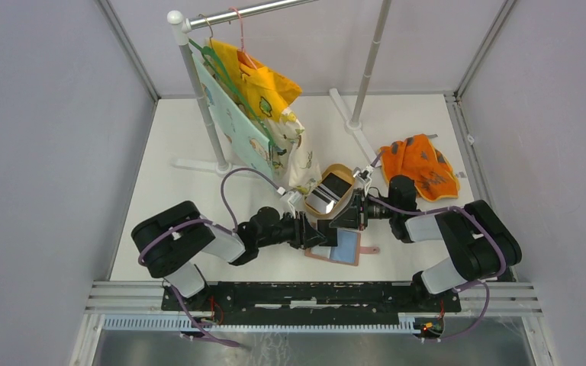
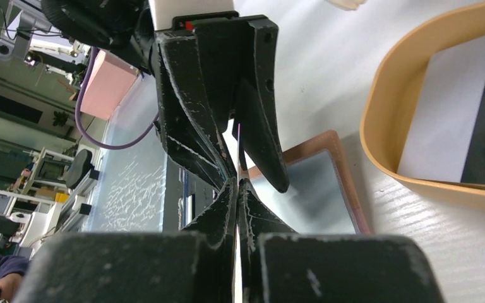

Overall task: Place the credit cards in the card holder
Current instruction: Open the card holder at the center of the board.

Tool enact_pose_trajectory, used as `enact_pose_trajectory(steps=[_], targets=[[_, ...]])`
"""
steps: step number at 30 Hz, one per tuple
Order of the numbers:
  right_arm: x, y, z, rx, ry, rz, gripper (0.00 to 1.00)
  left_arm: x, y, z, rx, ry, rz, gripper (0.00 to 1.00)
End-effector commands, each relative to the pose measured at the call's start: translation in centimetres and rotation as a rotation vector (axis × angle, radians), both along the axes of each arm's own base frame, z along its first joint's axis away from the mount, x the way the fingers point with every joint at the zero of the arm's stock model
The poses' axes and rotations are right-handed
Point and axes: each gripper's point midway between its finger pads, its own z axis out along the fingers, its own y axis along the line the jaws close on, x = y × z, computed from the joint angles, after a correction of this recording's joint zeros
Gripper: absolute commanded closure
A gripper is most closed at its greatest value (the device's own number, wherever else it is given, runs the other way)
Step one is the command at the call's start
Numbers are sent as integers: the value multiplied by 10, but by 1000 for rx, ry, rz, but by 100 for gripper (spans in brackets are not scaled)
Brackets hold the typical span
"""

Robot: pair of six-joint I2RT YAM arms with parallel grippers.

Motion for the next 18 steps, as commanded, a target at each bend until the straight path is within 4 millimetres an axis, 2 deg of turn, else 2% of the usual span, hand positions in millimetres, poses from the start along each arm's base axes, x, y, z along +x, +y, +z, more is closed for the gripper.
enact_pose_trajectory(steps=[1,4,7,11,18], targets=[[-5,6,16,47,-100,74,100,1,-10,23,-108,-33,-67,53],[-4,6,3,-1,-105,88,100,3,-10,25,-127,-33,-78,55],[-4,7,-10,-55,-106,108,100,4,-13,25,-133,-32,-94,64],[-4,8,-12,-64,-117,123,100,3,-15,24,-137,-28,-107,75],[-4,7,-23,-108,-129,143,100,1,-14,24,-139,-36,-125,79]])
